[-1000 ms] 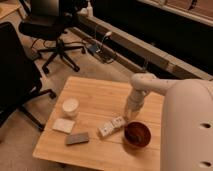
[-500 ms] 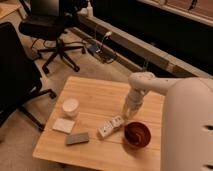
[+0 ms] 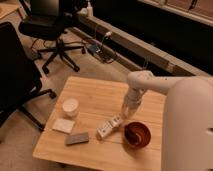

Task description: Stand the bottle upright

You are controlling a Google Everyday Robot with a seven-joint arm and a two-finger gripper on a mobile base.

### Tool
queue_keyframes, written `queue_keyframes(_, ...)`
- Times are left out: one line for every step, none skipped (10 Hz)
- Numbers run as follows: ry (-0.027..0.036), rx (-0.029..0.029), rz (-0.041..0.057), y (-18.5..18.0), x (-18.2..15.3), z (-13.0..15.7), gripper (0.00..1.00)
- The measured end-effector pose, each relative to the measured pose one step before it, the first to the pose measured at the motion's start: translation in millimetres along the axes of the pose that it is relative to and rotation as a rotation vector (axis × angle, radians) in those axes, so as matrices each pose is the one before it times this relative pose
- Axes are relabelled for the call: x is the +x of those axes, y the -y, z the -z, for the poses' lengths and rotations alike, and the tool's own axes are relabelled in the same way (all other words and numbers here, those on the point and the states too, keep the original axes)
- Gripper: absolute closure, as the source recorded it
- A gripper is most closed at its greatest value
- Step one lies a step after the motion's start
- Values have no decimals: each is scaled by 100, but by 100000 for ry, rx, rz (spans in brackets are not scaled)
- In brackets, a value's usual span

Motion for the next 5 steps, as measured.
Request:
queue_keyframes(1670, -285, 1029, -165, 89, 458, 74)
queue_keyframes(942, -107, 473, -101, 12, 204, 74)
queue_keyframes(1044, 12, 465, -77, 22, 200, 74)
queue_keyframes(1373, -91, 463, -115, 13, 281, 74)
queue_keyframes(1072, -53, 312, -88, -1, 218, 74)
